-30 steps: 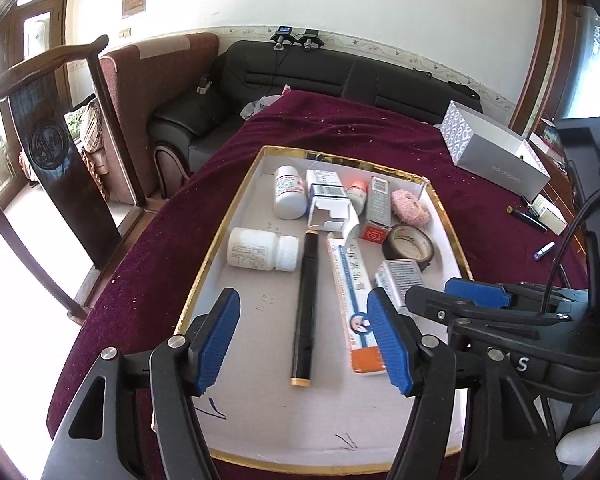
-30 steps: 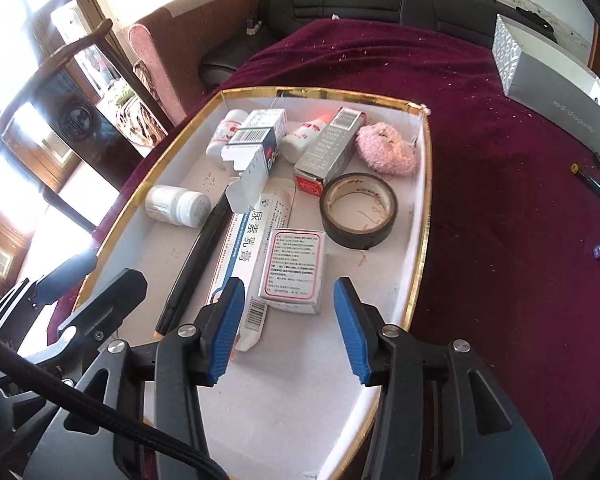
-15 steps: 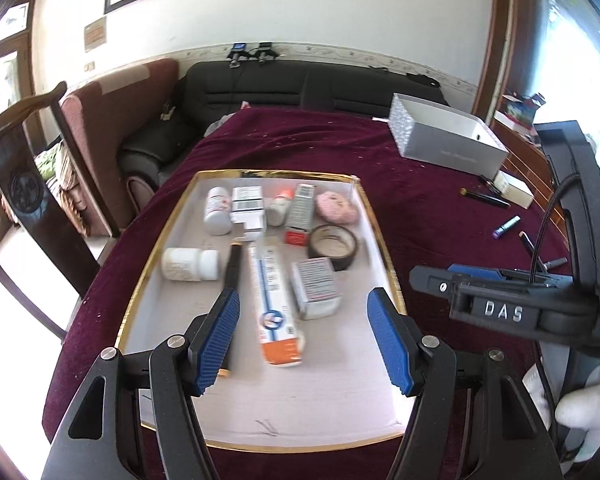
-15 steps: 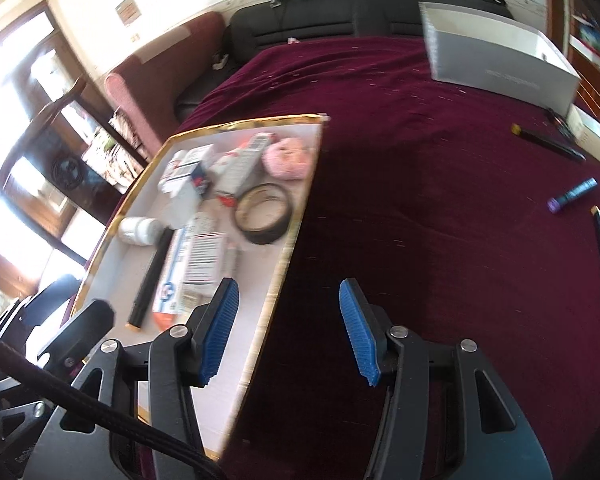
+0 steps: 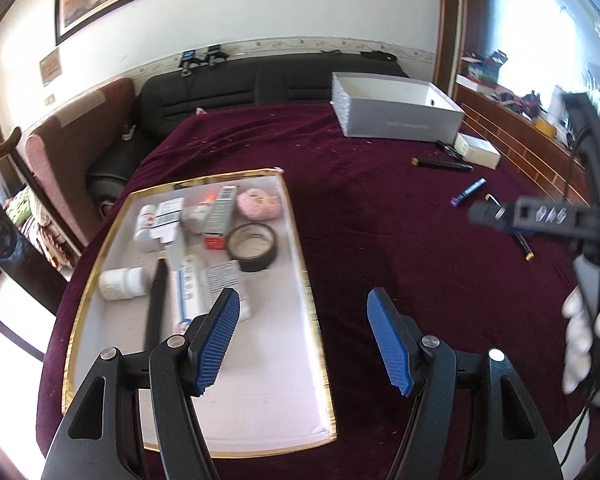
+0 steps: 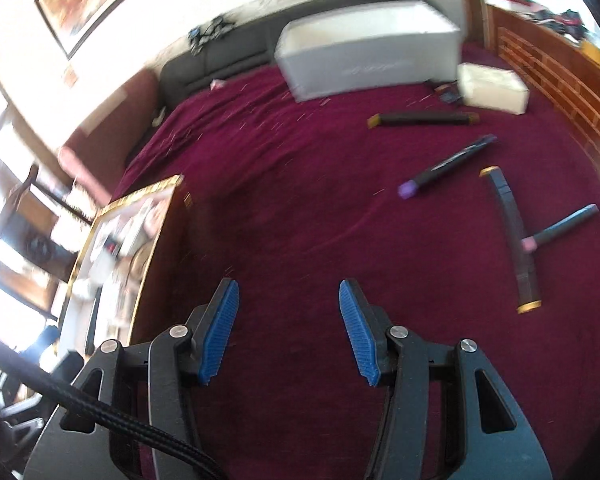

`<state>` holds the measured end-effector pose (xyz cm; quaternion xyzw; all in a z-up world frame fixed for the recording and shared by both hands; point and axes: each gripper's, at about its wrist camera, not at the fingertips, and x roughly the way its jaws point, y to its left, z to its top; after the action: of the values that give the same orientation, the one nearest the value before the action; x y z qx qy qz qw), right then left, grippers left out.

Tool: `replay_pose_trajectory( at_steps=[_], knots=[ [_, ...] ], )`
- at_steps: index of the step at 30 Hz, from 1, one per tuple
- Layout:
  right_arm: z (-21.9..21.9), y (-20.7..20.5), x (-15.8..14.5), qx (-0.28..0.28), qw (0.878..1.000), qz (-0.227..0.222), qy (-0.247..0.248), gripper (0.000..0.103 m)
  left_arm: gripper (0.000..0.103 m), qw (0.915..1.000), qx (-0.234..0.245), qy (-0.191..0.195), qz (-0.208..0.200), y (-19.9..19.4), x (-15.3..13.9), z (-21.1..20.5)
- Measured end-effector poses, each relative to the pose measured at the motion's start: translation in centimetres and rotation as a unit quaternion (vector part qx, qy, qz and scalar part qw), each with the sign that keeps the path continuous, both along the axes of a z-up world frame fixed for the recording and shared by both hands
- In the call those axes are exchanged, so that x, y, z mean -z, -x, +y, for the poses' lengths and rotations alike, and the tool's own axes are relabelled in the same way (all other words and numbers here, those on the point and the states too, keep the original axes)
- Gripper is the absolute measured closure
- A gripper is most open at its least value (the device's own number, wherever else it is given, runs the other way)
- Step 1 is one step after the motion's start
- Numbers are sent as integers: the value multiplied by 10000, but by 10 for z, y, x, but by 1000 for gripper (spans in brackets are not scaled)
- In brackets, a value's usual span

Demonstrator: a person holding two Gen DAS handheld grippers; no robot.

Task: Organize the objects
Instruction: 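Withdraw both tools from the tray back toward the remaining markers, then grasp the yellow-capped black marker with the right tool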

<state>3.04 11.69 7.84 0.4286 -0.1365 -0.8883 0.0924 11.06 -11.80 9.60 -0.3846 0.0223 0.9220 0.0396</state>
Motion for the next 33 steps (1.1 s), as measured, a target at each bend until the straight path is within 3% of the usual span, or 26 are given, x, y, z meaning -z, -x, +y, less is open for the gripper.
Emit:
replay_pose_trajectory(
  at_steps=[4,11,15,18,23,25,33],
  knots=[
    [38,-13,-20,364,9985,386,-126,35,42,9994,255,-139,-204,8,6,19],
    [100,-39,-54,1129,9858,1053,-659,33,43,9950,619,-544,-561,21,15,46],
    [128,-42,-66,1399,9750,1606,-637,18,43,9933,747,-639,-602,22,16,61],
    [154,-24,-51,1303,9853,1087,173,15,43,9925,844,-631,-624,20,18,70],
    [160,7,-6,1267,9918,71,176,15,43,9913,956,-595,-675,18,22,76],
    [156,12,5,1204,9927,-80,52,15,43,9913,943,-596,-704,19,23,75],
    [118,49,34,916,9876,-385,-1214,19,43,9901,907,-654,-850,29,31,75]
  ],
)
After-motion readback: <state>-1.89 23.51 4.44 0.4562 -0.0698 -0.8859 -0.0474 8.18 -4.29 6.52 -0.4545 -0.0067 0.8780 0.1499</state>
